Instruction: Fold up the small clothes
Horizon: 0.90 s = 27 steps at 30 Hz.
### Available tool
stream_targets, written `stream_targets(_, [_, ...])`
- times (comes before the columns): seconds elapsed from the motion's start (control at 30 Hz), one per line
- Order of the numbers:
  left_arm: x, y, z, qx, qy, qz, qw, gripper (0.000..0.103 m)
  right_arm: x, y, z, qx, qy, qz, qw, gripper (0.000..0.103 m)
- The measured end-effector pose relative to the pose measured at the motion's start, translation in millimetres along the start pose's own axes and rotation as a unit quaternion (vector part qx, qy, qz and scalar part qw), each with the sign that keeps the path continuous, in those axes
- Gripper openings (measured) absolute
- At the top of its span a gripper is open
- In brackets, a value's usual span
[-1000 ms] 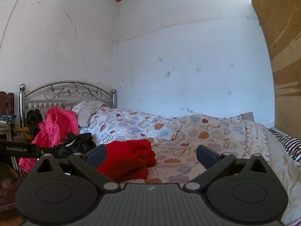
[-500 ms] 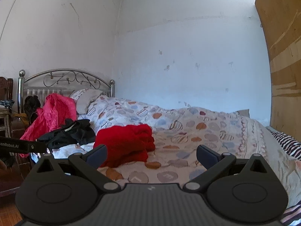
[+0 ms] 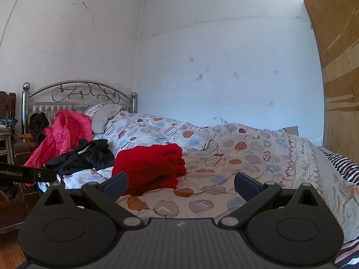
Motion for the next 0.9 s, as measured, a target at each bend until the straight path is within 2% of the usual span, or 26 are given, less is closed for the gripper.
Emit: stream_targets(0.9, [-3.4,1.7,-0.6,0.002,0.001,-0.005,1.0000,0.102,-2.3,-0.1,2.7,-0.004,-0.003,0.000,1.000,0.103])
Point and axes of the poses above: each gripper's, at about its wrist camera, not at the fingertips, and y roughly against the way its jaws point, z to its right, x to its top, the point moved 3 cm from there along -y, roughly the way its jaws point, and after that the axes turned 6 degrees about -x, right-handed, at the moved point
